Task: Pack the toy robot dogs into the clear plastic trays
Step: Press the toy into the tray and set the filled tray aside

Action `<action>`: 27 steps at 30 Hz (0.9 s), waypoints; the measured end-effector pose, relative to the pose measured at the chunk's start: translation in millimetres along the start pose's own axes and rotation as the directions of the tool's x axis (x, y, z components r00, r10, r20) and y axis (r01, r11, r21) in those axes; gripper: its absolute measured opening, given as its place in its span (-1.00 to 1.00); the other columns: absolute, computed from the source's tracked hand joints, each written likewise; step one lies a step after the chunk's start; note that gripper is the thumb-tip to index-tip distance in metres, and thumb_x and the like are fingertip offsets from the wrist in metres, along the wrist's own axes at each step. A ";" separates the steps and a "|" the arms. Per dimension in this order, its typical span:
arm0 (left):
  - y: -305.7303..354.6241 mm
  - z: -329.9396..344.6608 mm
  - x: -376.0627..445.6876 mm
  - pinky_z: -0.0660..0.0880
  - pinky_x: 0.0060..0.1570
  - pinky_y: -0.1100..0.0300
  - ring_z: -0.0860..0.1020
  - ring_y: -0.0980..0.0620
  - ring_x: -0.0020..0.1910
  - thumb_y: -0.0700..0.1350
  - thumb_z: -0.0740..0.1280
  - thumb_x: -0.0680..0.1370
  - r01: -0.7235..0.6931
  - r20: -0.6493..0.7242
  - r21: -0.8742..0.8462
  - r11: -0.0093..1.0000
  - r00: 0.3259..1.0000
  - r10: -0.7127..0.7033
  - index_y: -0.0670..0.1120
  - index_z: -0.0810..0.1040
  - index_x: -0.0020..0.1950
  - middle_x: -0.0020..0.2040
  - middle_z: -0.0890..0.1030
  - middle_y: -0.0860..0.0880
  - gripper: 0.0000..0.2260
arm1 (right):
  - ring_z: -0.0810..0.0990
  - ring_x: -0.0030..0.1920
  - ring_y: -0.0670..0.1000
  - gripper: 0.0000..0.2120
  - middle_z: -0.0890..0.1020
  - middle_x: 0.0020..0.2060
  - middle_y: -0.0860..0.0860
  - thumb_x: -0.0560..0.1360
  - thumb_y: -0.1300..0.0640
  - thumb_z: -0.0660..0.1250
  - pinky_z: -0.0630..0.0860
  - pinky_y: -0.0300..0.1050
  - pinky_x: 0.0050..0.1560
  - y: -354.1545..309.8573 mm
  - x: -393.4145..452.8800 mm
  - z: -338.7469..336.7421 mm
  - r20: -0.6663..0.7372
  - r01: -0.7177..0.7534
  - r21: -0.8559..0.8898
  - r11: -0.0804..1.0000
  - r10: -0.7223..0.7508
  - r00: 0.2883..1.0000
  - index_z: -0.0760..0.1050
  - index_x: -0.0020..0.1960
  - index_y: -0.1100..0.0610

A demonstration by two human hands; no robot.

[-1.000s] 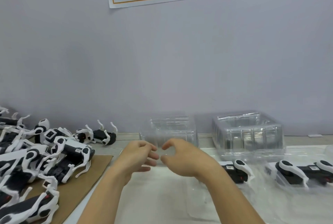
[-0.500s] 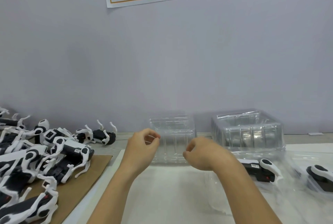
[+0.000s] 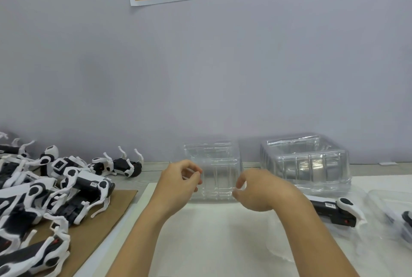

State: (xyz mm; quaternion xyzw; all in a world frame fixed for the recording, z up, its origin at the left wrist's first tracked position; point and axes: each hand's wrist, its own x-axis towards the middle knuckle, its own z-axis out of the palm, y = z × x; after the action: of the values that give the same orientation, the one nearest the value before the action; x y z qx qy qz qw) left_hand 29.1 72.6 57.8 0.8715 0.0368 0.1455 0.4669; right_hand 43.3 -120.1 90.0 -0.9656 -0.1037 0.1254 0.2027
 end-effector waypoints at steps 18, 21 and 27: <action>0.1 13.2 -4.7 0.59 -0.19 0.14 0.67 0.05 -0.27 0.00 0.26 0.65 0.069 0.192 0.038 0.997 0.979 -0.075 -0.01 0.55 0.05 -0.07 0.66 -0.06 -0.88 | 0.41 0.37 0.03 -0.30 0.38 0.43 -0.02 0.48 -0.15 0.42 0.39 -0.14 0.16 -13.1 -13.7 1.4 -0.029 0.161 0.034 0.986 -0.160 0.987 0.20 0.52 -0.08; -3.1 18.3 -10.1 0.62 -0.16 0.15 0.70 -0.02 -0.22 0.10 0.22 0.66 0.151 0.275 0.050 0.987 0.948 -0.159 -0.03 0.51 0.10 -0.02 0.65 -0.09 -0.78 | 0.20 0.52 0.10 0.06 0.19 0.53 -0.02 0.28 -0.34 0.52 0.31 0.09 0.40 -2.1 -18.6 -7.1 0.065 0.120 -0.111 0.986 -0.114 0.991 0.00 0.58 -0.15; -8.3 27.5 -12.4 0.48 -0.30 0.25 0.61 0.11 -0.33 0.11 0.22 0.65 0.141 0.314 0.047 0.989 0.938 -0.148 -0.02 0.53 0.05 -0.04 0.67 -0.06 -0.77 | -0.26 0.58 0.23 0.34 -0.29 0.59 0.00 0.23 -0.26 0.60 -0.02 0.30 0.51 25.5 -22.3 -4.9 0.193 0.024 -0.388 0.921 0.056 0.980 -0.44 0.52 -0.27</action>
State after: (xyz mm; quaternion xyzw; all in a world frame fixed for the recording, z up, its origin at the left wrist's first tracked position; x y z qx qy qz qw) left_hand 25.8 52.7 33.9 0.8840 0.0271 -0.0312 0.4657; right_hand 27.4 -150.3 88.2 -0.9698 -0.1386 0.2004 -0.0052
